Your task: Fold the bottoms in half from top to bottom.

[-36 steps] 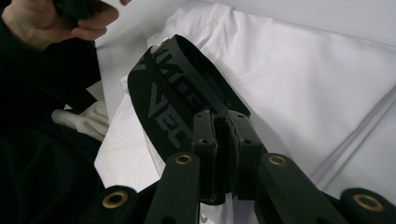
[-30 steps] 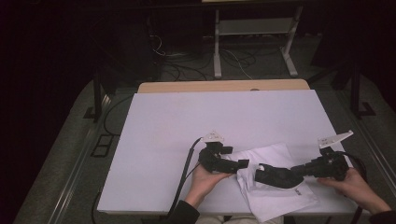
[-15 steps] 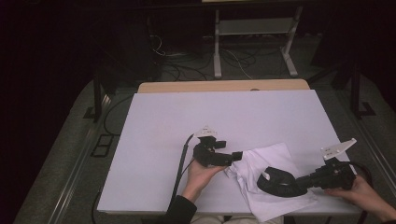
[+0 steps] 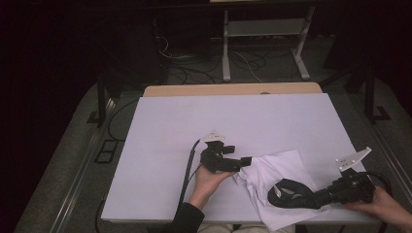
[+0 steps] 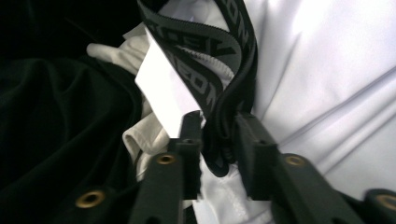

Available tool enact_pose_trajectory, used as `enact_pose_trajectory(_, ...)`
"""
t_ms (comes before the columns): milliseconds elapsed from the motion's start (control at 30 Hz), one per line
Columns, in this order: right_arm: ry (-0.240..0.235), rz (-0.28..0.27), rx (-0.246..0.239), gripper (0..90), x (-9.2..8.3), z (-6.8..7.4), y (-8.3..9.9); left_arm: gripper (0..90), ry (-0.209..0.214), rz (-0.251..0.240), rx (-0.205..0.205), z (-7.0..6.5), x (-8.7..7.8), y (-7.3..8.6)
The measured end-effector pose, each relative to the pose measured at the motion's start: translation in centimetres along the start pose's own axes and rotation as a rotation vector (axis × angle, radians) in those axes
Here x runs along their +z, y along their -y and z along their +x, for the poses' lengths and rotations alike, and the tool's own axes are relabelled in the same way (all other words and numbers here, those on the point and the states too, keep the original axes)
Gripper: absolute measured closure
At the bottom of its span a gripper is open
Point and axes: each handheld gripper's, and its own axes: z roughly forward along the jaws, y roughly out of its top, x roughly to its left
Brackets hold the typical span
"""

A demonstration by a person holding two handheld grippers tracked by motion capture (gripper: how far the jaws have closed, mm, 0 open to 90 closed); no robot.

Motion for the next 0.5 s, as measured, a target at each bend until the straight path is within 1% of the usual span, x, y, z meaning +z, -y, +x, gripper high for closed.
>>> enact_pose_trajectory(100, 0.006, -0.021, -0.018, 57.3, -0.3, 0.3, -0.7, 12.3, 0.004, -0.007, 0.002, 0.0, 0.0, 0.0)
enact_pose_trajectory(233, 0.017, -0.064, -0.037, 51.5, -0.6, 0.6, -2.3, 12.3, 0.004, -0.009, -0.002, 0.1, 0.0, 0.0)
enact_pose_trajectory(300, 0.023, -0.084, -0.045, 51.8, -0.5, 0.6, -3.1, 12.3, 0.004, -0.01, -0.002, 0.2, 0.0, 0.0)
enact_pose_trajectory(400, 0.05, -0.117, -0.046, 59.0, -0.3, 0.7, -4.6, 12.3, 0.004, -0.014, -0.002, 0.2, 0.0, -0.1)
enact_pose_trajectory(500, 0.092, -0.139, -0.037, 72.0, 0.2, 0.6, -6.0, 12.3, 0.004, -0.018, -0.004, 0.2, 0.0, 0.0)
